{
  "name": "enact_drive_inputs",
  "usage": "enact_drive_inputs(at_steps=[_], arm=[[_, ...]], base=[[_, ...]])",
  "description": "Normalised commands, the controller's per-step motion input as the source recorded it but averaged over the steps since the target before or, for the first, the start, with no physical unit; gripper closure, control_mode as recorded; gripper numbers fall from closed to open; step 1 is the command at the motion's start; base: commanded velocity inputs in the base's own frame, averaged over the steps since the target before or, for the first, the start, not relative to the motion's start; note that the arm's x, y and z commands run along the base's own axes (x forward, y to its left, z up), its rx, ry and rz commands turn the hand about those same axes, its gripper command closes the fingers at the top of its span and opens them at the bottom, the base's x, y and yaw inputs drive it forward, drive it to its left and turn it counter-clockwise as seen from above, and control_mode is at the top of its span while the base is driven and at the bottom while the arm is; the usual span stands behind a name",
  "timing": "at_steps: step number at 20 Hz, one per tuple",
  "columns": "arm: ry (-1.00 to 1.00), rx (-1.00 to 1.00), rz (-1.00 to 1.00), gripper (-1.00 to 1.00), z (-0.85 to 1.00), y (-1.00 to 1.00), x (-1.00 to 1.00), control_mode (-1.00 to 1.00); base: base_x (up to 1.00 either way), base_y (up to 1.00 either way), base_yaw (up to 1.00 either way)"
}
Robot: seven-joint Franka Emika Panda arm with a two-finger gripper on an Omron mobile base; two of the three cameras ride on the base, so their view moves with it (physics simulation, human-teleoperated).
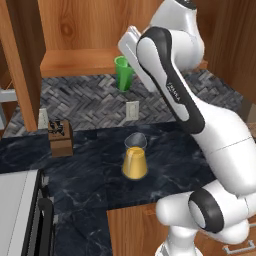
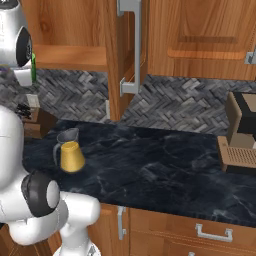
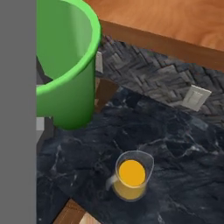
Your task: There is a tray on the dining counter. Grab the cup, mug, and pitcher and place them on the tray. The pitcher may be placed next to the tray if it cannot fit the tray.
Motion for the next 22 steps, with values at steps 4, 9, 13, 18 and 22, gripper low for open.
enact_drive_inputs(at_steps=[4, 9, 13, 18, 22], arm=[[0.04, 0.00, -0.14, 1.00, -0.10, -0.48, -0.51, -1.00], [0.16, -0.04, -0.06, 1.00, -0.09, -0.34, -0.01, -1.00], [0.20, -0.05, -0.03, 1.00, -0.18, -0.25, 0.00, -1.00], [0.23, -0.04, 0.00, 1.00, -0.14, -0.17, 0.00, -1.00], [0.17, -0.02, 0.00, 1.00, -0.12, -0.25, 0.00, -1.00]], base=[[0.00, 0.00, 0.00], [0.00, 0.00, 0.00], [0.00, 0.00, 0.00], [0.00, 0.00, 0.00], [0.00, 0.00, 0.00]])
